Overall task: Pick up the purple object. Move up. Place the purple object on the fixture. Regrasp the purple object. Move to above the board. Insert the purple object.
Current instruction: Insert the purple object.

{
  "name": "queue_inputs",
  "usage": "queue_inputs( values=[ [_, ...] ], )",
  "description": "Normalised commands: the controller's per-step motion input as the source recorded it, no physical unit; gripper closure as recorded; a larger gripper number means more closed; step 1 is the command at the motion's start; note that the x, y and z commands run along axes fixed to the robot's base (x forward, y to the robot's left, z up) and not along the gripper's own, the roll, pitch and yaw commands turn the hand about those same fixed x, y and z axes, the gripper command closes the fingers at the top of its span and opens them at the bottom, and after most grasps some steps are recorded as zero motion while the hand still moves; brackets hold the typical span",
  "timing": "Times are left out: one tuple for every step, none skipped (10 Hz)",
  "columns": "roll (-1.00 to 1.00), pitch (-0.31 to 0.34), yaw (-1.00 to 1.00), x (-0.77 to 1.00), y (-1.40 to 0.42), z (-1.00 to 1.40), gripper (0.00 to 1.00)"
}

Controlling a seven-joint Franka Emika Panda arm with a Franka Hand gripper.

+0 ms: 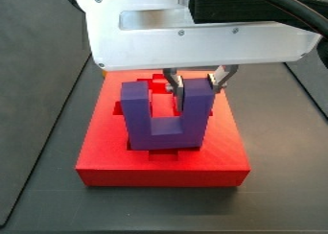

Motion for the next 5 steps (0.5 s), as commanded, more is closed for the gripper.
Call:
queue_inputs(
  values=[
    [-0.12,-0.093,-0.01,0.28,-0.11,-0.22,1.00],
    [-0.25,-0.094,-0.17,0.31,0.00,-0.37,1.00],
    [-0.11,0.000,-0.19,0.34,0.00,-0.36,1.00],
    [-0.08,0.116,-0.27,0.11,0.00,-0.20,1.00],
    [-0.18,0.140,-0.33,0.00,0.04,-0.02,1.00]
  ],
)
